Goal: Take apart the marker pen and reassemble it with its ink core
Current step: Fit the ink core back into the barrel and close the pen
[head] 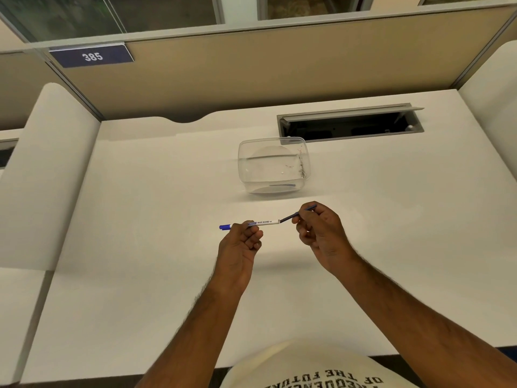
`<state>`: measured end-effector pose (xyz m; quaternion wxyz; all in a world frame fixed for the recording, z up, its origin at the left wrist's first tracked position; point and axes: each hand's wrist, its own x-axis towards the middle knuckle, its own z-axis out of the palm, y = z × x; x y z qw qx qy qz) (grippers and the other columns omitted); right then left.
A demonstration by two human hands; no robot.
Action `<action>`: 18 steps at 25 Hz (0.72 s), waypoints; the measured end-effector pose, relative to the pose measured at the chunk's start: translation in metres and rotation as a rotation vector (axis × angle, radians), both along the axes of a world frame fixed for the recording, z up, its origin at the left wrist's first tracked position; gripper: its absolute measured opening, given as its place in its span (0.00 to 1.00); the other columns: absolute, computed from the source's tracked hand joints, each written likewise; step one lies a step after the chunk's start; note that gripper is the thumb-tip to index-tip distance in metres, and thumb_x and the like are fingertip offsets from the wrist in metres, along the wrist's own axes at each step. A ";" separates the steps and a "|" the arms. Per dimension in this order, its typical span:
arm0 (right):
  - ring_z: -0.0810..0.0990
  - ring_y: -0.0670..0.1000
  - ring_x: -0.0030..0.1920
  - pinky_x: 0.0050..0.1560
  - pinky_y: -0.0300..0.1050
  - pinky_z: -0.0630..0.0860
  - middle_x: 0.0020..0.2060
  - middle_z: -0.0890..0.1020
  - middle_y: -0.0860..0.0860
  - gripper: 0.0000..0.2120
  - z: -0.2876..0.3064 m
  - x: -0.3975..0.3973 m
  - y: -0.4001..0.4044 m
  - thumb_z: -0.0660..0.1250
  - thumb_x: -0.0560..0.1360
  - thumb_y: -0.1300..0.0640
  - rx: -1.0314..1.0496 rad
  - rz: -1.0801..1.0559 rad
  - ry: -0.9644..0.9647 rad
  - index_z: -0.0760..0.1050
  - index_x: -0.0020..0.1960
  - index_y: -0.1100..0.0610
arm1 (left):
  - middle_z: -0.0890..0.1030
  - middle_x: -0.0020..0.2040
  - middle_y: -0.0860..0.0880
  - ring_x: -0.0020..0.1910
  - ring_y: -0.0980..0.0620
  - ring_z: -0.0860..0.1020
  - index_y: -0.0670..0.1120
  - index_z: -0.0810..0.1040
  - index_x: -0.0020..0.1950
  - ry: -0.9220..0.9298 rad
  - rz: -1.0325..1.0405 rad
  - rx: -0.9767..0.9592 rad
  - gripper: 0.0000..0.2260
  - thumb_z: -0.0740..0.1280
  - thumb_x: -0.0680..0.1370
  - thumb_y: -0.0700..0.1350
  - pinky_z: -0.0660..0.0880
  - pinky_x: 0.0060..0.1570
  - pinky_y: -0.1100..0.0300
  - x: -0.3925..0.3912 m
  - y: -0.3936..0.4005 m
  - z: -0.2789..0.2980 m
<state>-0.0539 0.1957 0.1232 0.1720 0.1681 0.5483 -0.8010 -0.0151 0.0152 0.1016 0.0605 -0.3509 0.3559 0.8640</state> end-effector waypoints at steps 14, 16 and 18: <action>0.74 0.51 0.29 0.27 0.38 0.63 0.37 0.85 0.58 0.08 -0.002 -0.002 0.005 0.62 0.82 0.68 0.100 0.051 0.063 0.74 0.47 0.58 | 0.83 0.35 0.48 0.33 0.54 0.82 0.42 0.81 0.47 -0.040 -0.004 0.007 0.08 0.64 0.83 0.40 0.71 0.37 0.61 -0.001 0.001 -0.004; 0.76 0.52 0.30 0.28 0.39 0.63 0.38 0.86 0.58 0.06 -0.003 -0.002 0.006 0.64 0.81 0.68 0.157 0.061 0.121 0.75 0.47 0.59 | 0.84 0.37 0.47 0.35 0.54 0.84 0.42 0.82 0.48 -0.046 0.007 0.002 0.08 0.64 0.83 0.41 0.72 0.37 0.62 -0.001 0.001 -0.006; 0.78 0.52 0.30 0.26 0.39 0.63 0.38 0.86 0.58 0.06 -0.003 -0.004 0.007 0.67 0.80 0.69 0.248 0.083 0.206 0.76 0.47 0.60 | 0.85 0.39 0.47 0.37 0.54 0.85 0.42 0.82 0.48 -0.050 0.022 0.005 0.08 0.65 0.82 0.41 0.73 0.37 0.62 -0.001 0.001 -0.009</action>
